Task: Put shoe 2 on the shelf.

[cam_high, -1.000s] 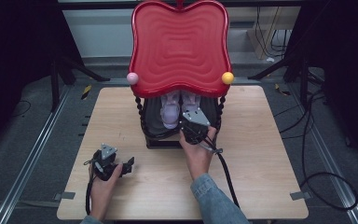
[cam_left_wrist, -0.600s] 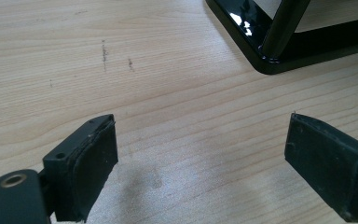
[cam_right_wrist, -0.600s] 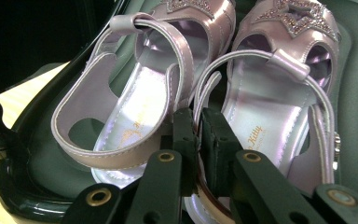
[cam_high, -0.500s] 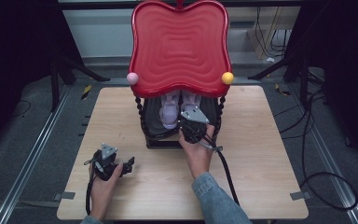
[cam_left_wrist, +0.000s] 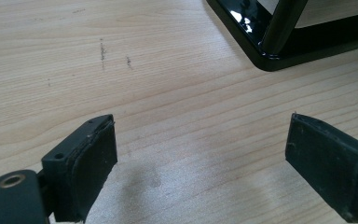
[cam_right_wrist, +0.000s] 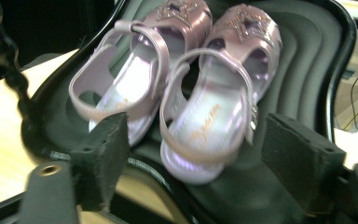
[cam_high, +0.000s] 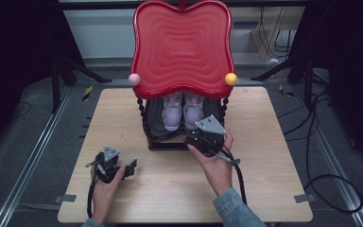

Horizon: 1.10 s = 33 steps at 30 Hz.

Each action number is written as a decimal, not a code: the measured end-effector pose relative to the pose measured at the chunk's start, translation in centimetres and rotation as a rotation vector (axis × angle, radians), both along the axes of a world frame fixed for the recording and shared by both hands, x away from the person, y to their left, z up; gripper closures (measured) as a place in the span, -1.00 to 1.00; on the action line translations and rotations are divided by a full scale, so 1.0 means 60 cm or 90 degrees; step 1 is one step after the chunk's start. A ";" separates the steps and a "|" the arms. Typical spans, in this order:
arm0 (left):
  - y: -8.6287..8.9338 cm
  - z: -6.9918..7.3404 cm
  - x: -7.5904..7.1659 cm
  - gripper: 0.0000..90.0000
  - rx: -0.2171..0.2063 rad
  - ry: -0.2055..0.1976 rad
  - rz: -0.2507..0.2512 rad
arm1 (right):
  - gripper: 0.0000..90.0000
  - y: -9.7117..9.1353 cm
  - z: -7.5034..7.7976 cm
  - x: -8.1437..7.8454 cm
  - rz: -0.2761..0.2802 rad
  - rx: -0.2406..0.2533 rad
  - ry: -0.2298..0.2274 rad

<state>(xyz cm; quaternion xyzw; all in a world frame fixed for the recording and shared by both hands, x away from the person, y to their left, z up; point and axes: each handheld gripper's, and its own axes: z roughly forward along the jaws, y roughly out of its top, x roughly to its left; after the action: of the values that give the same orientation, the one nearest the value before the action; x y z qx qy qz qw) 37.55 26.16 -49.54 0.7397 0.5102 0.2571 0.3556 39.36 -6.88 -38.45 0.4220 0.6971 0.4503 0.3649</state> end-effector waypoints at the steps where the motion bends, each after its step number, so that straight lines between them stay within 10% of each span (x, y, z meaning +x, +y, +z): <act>1: 0.001 0.000 0.000 -0.82 0.001 0.000 0.000 | -0.60 -0.004 -0.001 -0.004 0.000 0.000 -0.002; 33: -0.002 -0.016 0.006 -0.87 0.021 0.021 -0.009 | -0.70 -0.165 -0.132 -0.020 -0.040 -0.014 0.149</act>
<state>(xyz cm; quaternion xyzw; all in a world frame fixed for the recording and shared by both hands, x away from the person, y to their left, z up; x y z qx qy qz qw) 37.90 26.03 -50.47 0.7531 0.5068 0.2504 0.3367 38.16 -16.80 -46.39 0.4892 0.7264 0.3785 0.2996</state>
